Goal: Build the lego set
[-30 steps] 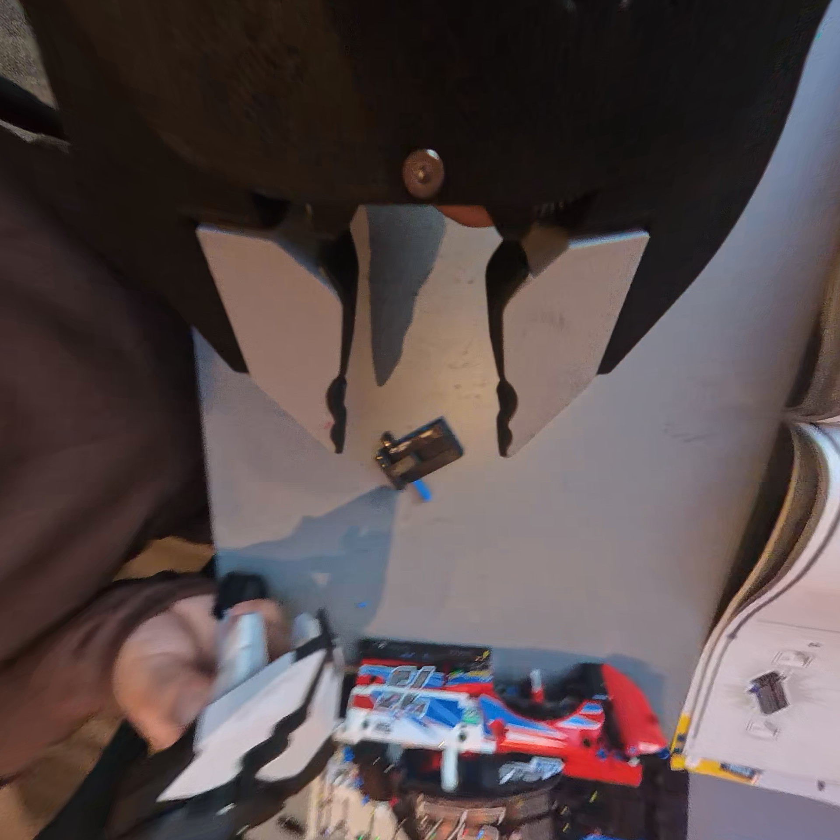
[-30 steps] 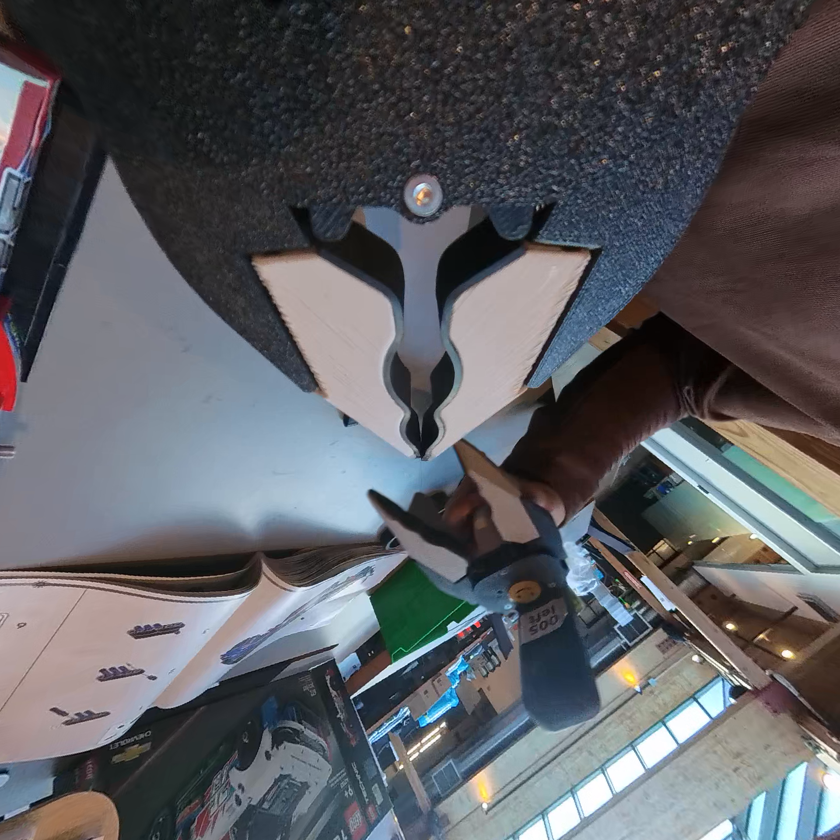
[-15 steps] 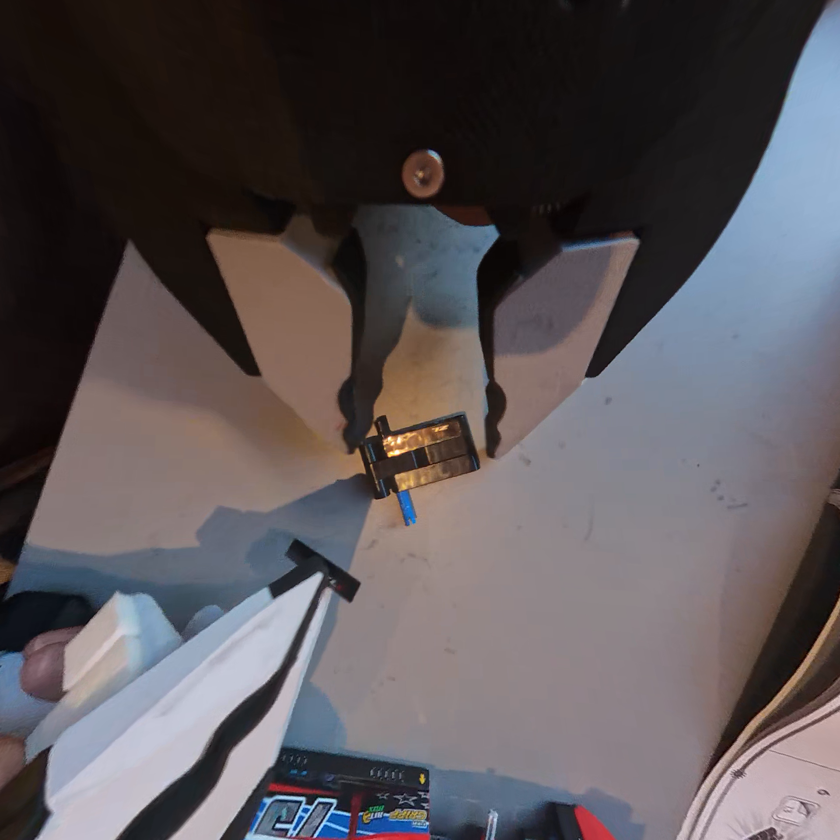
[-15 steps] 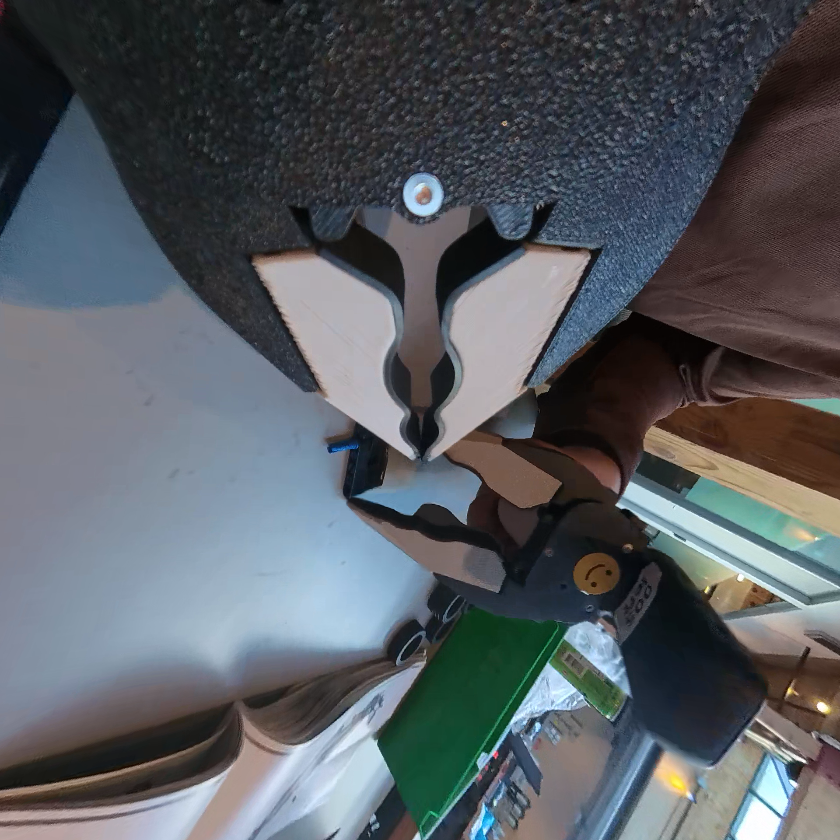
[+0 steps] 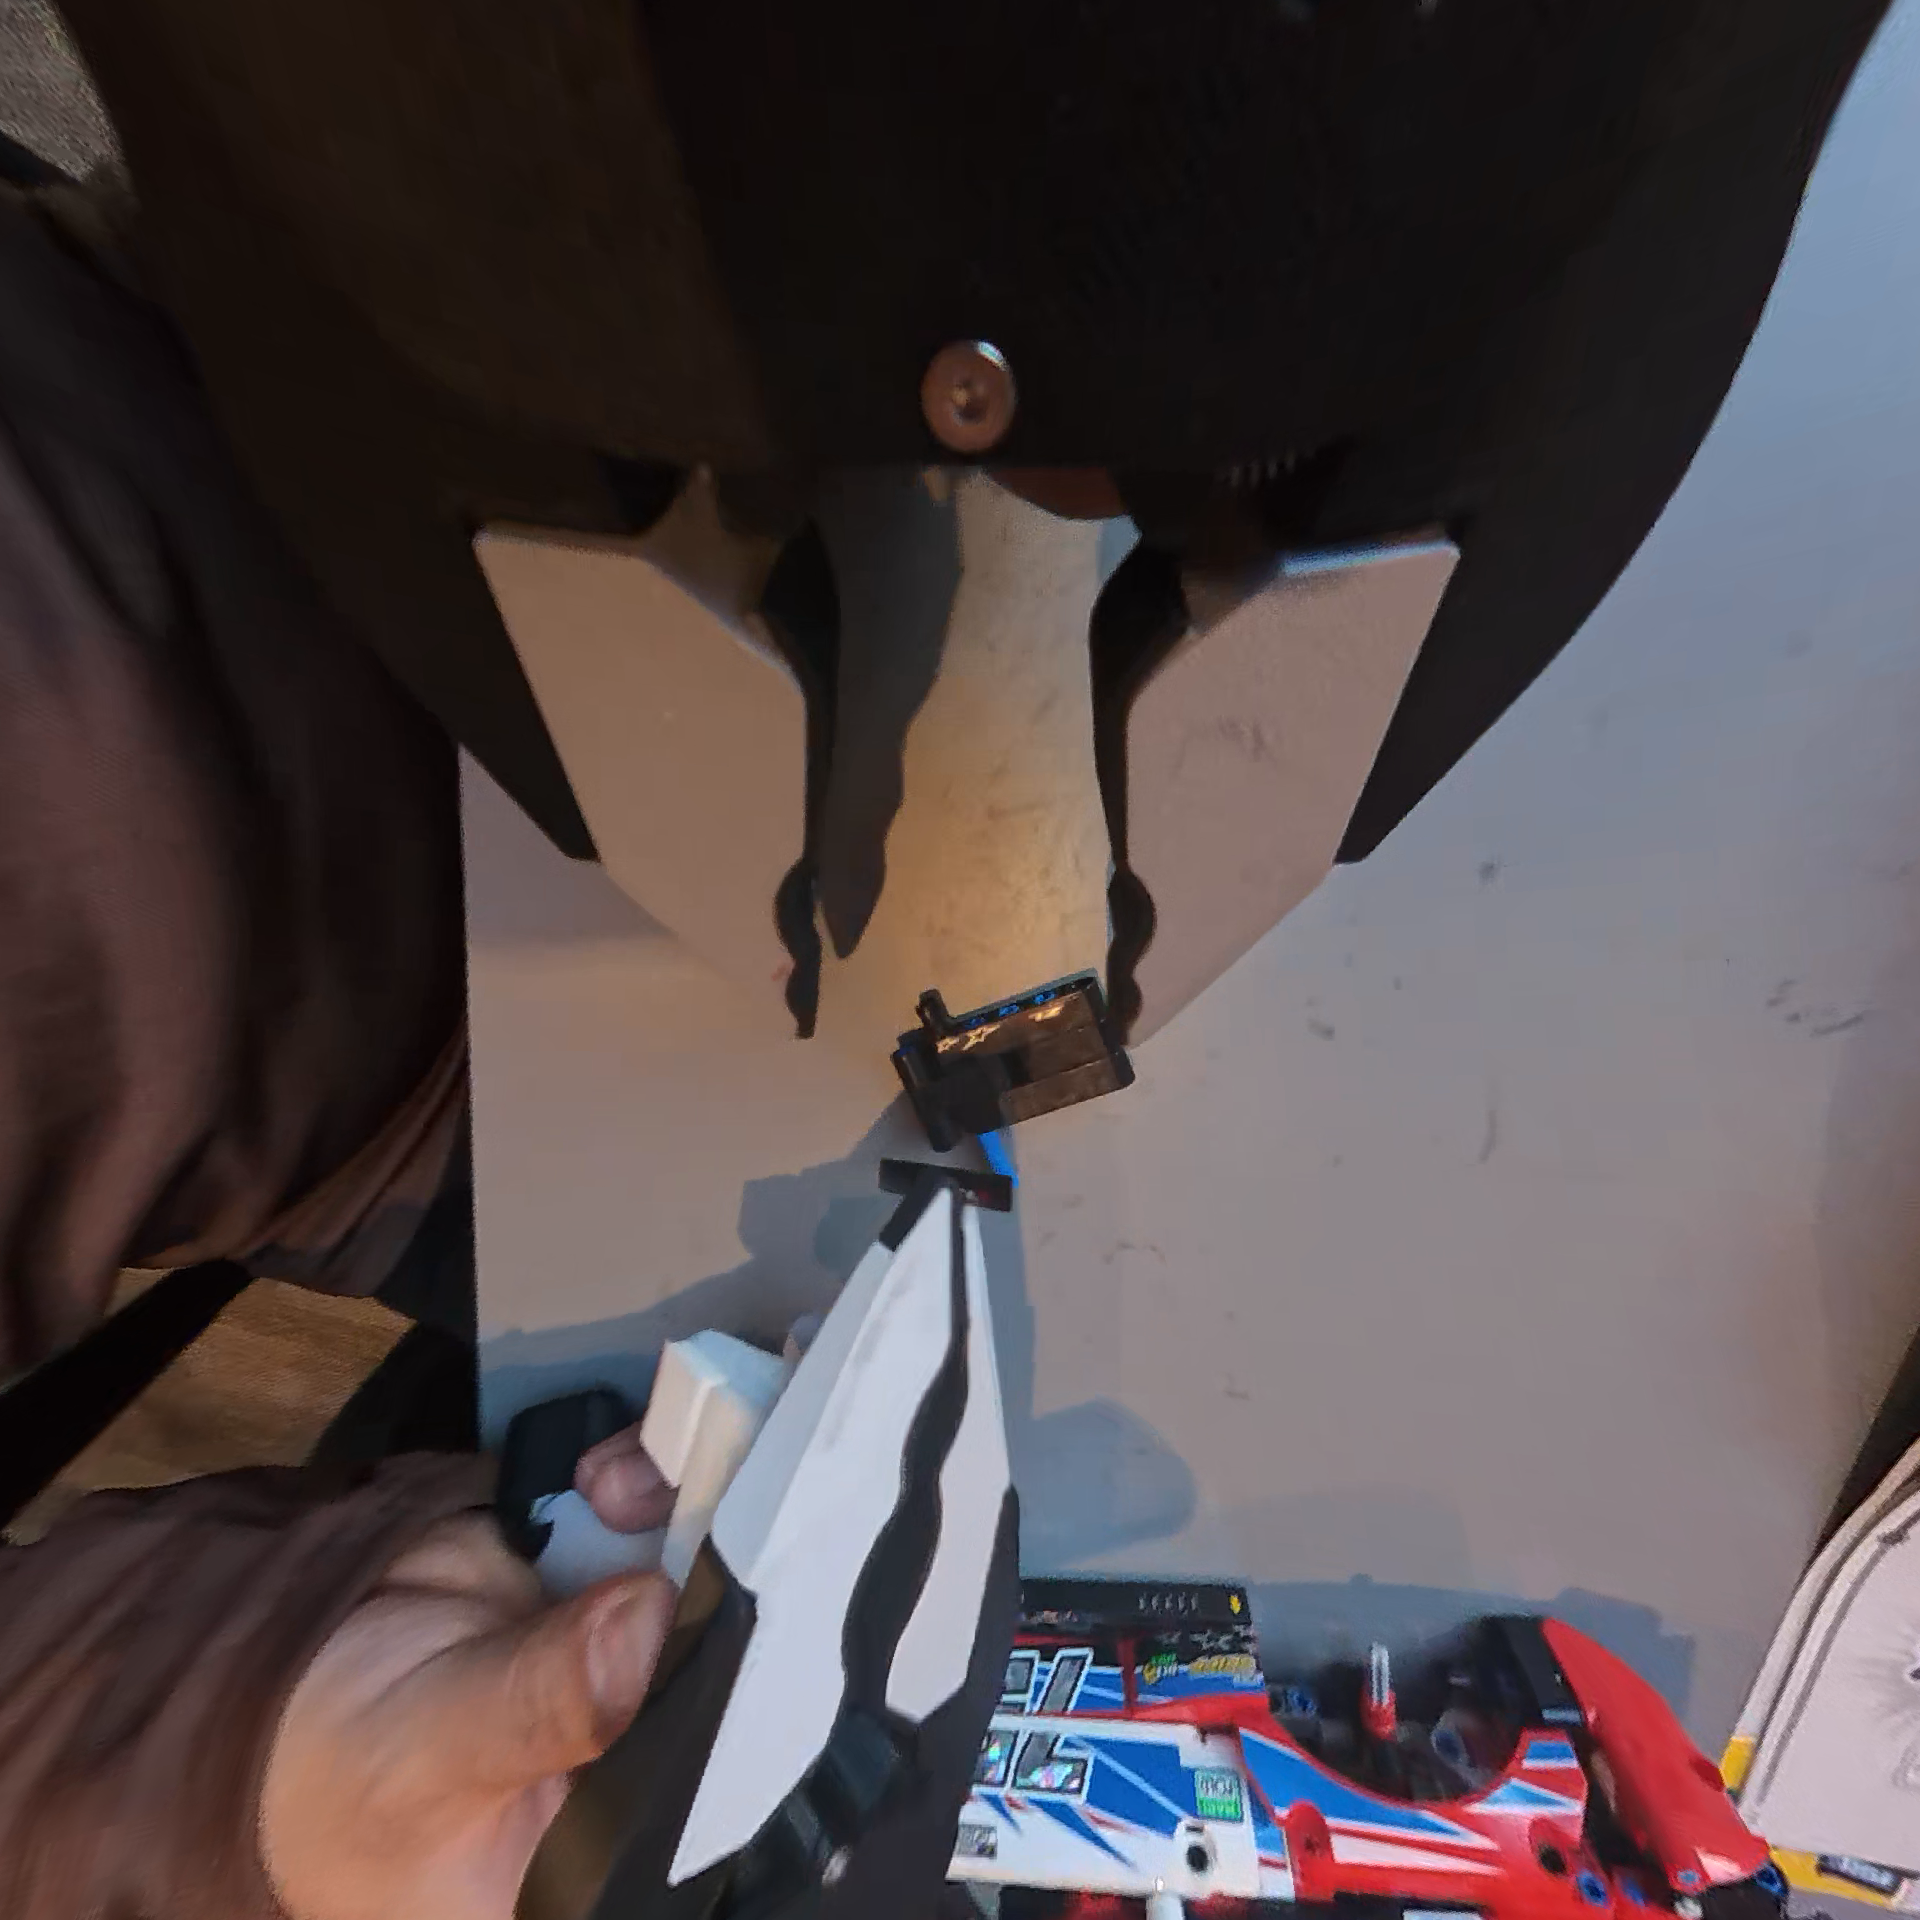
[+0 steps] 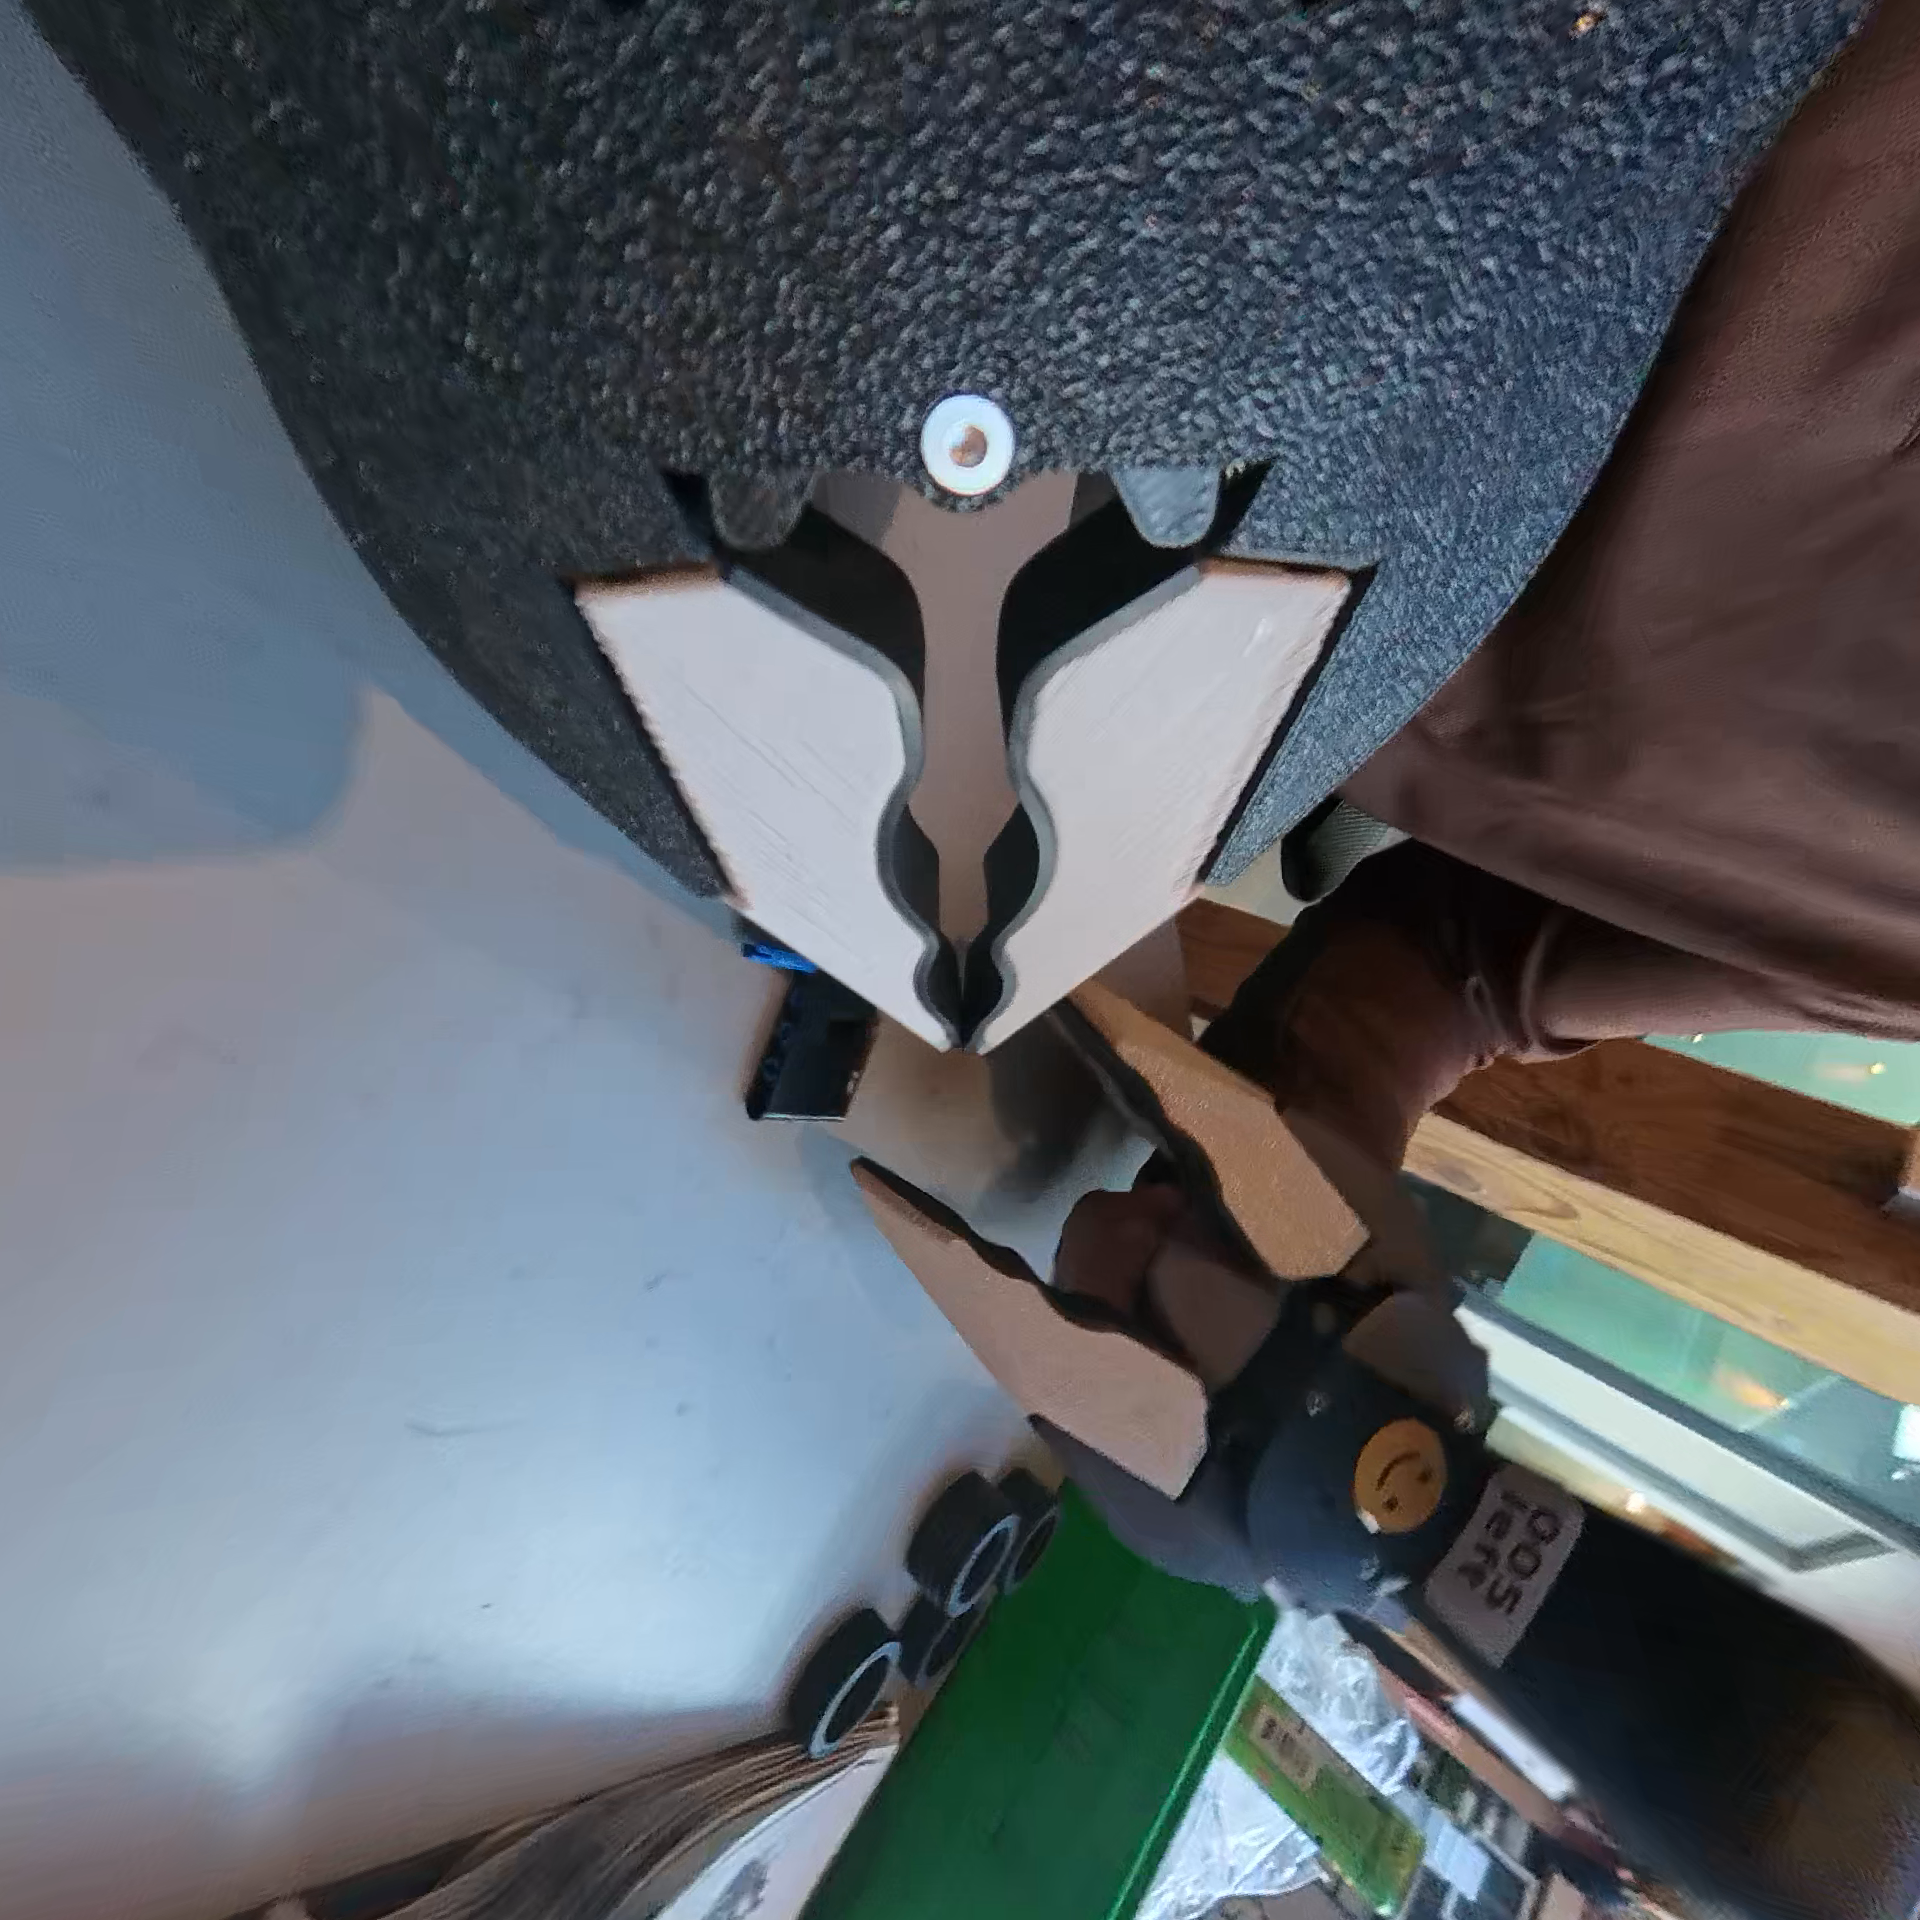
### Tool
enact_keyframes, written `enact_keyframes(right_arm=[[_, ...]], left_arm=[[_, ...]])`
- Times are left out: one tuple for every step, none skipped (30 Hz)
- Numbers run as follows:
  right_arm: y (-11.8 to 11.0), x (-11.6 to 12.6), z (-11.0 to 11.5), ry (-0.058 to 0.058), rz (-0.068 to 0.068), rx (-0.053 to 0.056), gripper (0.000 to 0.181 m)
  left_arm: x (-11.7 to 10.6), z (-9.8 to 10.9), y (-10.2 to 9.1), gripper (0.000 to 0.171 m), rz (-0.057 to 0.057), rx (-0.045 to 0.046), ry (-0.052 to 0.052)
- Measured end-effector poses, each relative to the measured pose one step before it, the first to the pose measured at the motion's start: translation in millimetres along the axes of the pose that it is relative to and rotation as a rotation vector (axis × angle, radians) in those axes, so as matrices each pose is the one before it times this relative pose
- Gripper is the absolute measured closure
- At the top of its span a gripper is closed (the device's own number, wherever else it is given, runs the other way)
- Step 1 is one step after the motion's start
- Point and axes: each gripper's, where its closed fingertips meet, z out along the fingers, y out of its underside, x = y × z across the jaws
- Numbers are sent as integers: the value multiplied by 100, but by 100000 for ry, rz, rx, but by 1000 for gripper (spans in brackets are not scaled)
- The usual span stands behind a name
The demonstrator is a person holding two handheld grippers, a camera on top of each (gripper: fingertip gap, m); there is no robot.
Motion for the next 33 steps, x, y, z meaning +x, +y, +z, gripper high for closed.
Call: enact_keyframes(right_arm=[[-59, -374, 124, -2593, -744, 47, 181], [-33, -329, 135, -2619, -262, -200, 181], [55, -123, 138, -1710, 431, -750, 181], [51, 31, 98, -899, 988, -689, 181], [-2, 39, 54, -854, 1032, -269, 181], [-18, 78, -1, -480, 968, -20, 181], [-19, 125, -25, -40, 1013, 193, 181], [-48, 84, -48, -325, 1006, 393, 181], [-58, 35, -56, -547, 888, 492, 181], [-64, 22, -61, -295, 513, 524, 181], [-14, -15, -24, -204, -27, 235, 181], [46, -43, 24, -97, -351, -293, 181], [116, -21, 82, 165, -423, -739, 181], [135, -28, 115, 191, -484, -1029, 181], [161, -26, 132, 158, -569, -1205, 181], [140, -17, 121, 346, -622, -1070, 181], [77, 12, 77, 528, -545, -595, 181], [17, 7, 15, 393, -373, -111, 181], [-21, 14, -16, 116, -79, 209, 181], [-45, 5, -35, -150, 249, 367, 181], [-48, 7, -43, -352, 405, 399, 181], [-39, -3, -32, -328, 334, 318, 181], [-11, -2, -15, -74, 97, 131, 181], [16, 6, 12, 191, -154, -128, 181], [48, 3, 46, 307, -323, -348, 181], [53, 6, 56, 343, -342, -392, 181], [67, -15, 56, 173, -197, -368, 181], [54, -47, 63, -85, -40, -322, 181], [27, -27, 52, -80, 24, -151, 181], [18, -13, 27, -29, 9, -21, 181], [-8, -12, -2, -27, 4, 18, 181], [-2, 0, -6, -36, 93, 68, 181], [-27, 8, -11, -43, 138, 168, 181]], left_arm=[[28, -266, -214, 123, 193, 789, 2984], [13, -206, -314, 128, 185, 1570, 3687], [-107, -188, -391, 131, -612, 2408, 3811], [-204, -161, -400, 135, -1777, 2479, 3811], [-139, -152, -402, 143, -2393, 2441, 4169], [-9, -126, -376, 147, -2506, 2402, 4528], [104, -96, -314, 147, -2880, 2162, 4452], [342, -40, -162, 147, -2961, 1637, 5157], [342, 20, 16, 147, -3144, 1019, 4607], [36, 91, 186, 147, -3109, 228, 2132], [-408, 125, 369, 148, -2897, -882, -1237], [-514, 115, 343, 148, -2216, -718, -2272], [-168, 53, 148, 149, -2187, 231, -363], [170, -95, -126, 148, -1777, 1455, 1683], [106, -241, -353, 149, -1591, 3062, 1384], [-39, -303, -381, 153, -2153, 3248, 737], [-146, -256, -246, 157, -2916, 2418, 467], [-104, -162, -87, 157, -3185, 1271, 842], [-113, -47, 44, 157, -3233, 334, 775], [-74, 36, 93, 157, -2941, -105, 814], [42, 107, 135, 155, -2261, -523, 1097], [129, 190, 209, 152, -1346, -1149, 1147], [49, 232, 191, 150, -413, -1229, 99], [20, 239, 88, 149, 489, -773, -553], [119, 227, 16, 149, 767, -242, -103], [202, 231, 11, 150, 400, -113, 732], [246, 197, 33, 150, 7, -220, 1299], [149, 139, 38, 150, -220, -149, 902], [38, 50, -4, 151, -155, 26, 255], [-21, -34, -29, 154, -75, 338, -39], [51, -97, -104, 157, -54, 862, 475], [17, -92, -125, 161, -193, 985, 281], [-9, -80, -71, 163, -322, 647, 85]])
